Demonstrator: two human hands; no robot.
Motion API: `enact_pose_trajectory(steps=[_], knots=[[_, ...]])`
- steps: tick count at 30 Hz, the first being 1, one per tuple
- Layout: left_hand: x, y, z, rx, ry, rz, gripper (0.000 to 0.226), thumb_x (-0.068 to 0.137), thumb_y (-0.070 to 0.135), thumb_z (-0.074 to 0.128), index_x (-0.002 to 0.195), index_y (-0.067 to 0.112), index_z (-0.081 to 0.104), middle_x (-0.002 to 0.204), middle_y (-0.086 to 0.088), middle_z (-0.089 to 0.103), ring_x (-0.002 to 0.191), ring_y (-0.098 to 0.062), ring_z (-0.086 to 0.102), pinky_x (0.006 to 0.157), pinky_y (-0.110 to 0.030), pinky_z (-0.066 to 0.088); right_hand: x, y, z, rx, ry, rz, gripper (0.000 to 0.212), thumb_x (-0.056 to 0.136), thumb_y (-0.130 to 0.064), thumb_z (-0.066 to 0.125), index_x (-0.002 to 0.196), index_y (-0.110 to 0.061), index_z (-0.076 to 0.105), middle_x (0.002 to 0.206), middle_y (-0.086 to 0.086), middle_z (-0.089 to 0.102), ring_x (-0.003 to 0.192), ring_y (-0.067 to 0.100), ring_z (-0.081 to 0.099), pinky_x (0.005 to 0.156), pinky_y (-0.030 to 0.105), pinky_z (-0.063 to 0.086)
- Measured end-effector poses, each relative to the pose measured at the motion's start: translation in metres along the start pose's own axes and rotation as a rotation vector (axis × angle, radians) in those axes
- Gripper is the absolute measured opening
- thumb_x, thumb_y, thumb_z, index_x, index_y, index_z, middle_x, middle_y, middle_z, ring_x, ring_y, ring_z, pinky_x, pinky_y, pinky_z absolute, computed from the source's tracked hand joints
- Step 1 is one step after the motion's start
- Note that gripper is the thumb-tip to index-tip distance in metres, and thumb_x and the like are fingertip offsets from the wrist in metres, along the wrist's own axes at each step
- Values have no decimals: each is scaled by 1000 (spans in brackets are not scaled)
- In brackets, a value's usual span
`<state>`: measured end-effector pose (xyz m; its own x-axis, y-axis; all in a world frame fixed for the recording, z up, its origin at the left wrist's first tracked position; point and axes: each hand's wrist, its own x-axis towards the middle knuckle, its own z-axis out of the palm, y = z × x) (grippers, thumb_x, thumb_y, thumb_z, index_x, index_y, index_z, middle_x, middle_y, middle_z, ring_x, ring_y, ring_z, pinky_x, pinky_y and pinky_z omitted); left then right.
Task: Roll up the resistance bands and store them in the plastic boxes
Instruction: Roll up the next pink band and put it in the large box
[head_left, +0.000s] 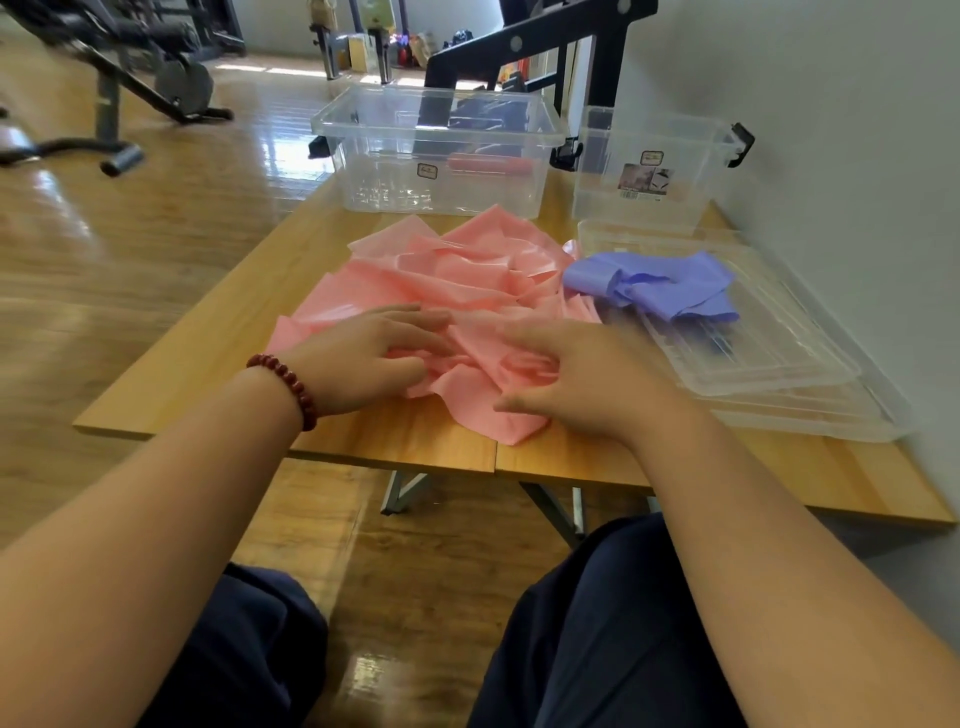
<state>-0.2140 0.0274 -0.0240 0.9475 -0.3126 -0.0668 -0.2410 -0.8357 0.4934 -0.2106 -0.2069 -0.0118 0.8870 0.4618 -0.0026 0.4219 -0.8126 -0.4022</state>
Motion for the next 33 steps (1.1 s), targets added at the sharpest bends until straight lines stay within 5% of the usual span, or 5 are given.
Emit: enact_pose_trajectory(steps=[3,8,17,29,33], knots=[[-4,-1,4,75,67,-32,49,84,67,50,121,38,65,147,21,39,139,-5,28,118,-41,26,0,6,6,-91,145,5,17,92,-25,60,100,-25,74,105,-8,66,83,7,51,62,12,31],[-6,-5,14,47,284,-39,17,93,33,60,107,28,69,110,11,60,103,-9,54,99,-38,47,-4,12,6,-94,322,133,34,88,-22,50,55,-16,51,68,2,49,68,19,46,56,26,27],[-6,16,15,-264,458,99,18,93,19,63,97,36,56,95,15,59,86,3,59,74,-9,46,8,-23,14,366,207,3,63,84,-49,70,140,-32,49,138,-12,54,121,4,46,93,21,32],[-25,-5,-31,-263,263,-186,3,91,27,64,92,25,67,89,11,65,80,-1,56,65,-14,39,16,-2,-7,638,387,218,16,93,-35,64,78,-32,64,81,-11,61,79,7,55,66,23,43],[-16,3,-28,-166,324,-122,10,94,27,61,100,30,69,94,16,66,79,8,54,63,-2,37,12,-11,-11,416,332,131,36,85,-36,73,120,-35,64,117,-18,52,105,0,45,86,21,36]])
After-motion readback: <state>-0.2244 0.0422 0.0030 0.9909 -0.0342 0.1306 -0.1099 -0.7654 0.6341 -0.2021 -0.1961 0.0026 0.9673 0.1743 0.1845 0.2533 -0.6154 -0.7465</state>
